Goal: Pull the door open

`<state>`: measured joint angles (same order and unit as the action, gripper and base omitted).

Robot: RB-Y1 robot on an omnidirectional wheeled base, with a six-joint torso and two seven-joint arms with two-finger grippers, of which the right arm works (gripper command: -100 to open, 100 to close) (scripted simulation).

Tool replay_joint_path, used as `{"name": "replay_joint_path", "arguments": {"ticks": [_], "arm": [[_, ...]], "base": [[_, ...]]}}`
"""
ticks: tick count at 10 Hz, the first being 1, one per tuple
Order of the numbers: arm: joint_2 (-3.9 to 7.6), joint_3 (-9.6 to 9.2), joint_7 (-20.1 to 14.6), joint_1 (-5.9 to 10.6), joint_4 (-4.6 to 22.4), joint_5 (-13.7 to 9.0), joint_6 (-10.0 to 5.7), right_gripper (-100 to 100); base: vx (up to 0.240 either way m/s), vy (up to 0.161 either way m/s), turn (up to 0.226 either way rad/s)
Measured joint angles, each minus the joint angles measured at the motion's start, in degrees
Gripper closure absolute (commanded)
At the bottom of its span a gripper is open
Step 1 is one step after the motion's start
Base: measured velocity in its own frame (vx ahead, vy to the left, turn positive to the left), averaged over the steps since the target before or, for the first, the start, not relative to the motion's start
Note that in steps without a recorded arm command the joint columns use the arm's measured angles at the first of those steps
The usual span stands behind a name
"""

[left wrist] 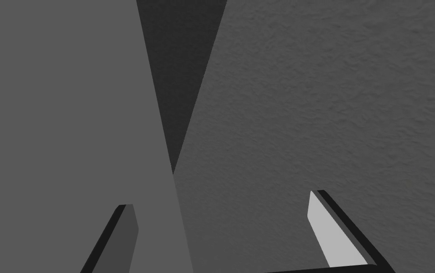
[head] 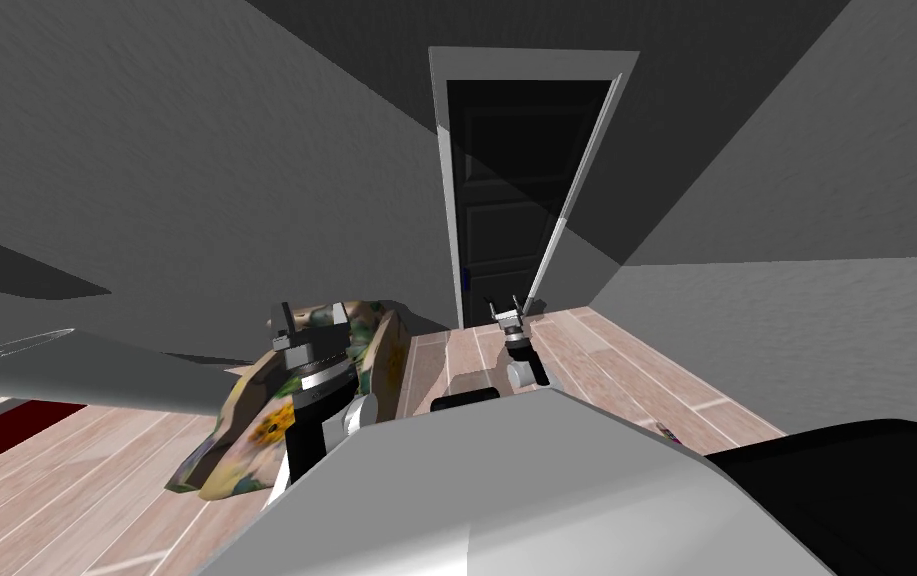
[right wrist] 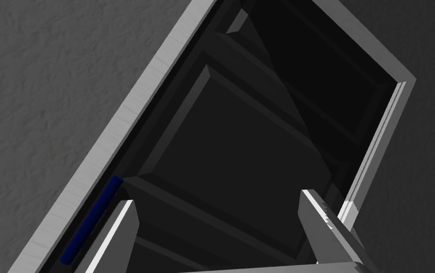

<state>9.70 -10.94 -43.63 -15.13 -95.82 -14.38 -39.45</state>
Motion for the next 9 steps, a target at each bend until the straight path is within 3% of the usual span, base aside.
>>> {"name": "replay_joint_path", "arguments": {"ticks": [9], "arm": [[2.51,-3.15,-10.89,4.42,12.09,-2.47,-2.34,-100]], "base": [[0.098,0.035,-0.023]]}}
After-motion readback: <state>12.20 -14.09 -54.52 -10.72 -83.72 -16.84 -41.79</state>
